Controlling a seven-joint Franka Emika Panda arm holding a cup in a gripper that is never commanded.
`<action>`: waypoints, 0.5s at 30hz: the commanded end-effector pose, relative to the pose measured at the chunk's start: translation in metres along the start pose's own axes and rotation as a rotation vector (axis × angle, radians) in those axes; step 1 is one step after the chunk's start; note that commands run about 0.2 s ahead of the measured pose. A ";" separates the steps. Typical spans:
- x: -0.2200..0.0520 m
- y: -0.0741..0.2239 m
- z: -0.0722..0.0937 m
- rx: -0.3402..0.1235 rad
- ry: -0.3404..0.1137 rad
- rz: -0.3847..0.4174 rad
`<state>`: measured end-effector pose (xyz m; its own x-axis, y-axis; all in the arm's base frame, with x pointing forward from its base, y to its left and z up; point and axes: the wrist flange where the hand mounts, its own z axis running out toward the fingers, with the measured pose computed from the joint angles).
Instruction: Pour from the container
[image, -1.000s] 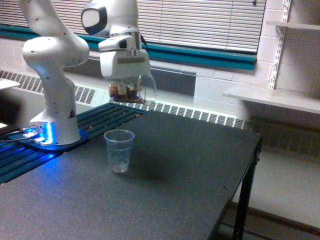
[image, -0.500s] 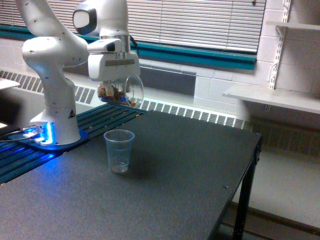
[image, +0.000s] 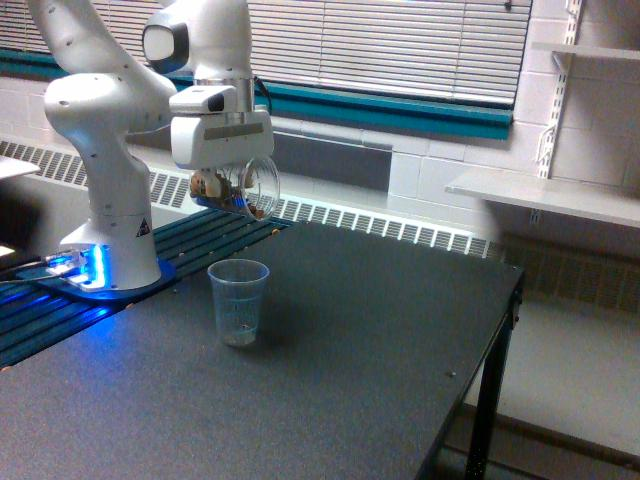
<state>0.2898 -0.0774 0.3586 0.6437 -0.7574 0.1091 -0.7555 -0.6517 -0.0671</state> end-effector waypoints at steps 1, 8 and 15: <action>-0.011 0.006 0.011 -0.024 -0.039 -0.017; -0.009 0.013 0.014 -0.041 -0.060 0.003; -0.007 0.019 0.019 -0.062 -0.074 0.022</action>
<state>0.2826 -0.0855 0.3541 0.6397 -0.7652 0.0729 -0.7648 -0.6430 -0.0388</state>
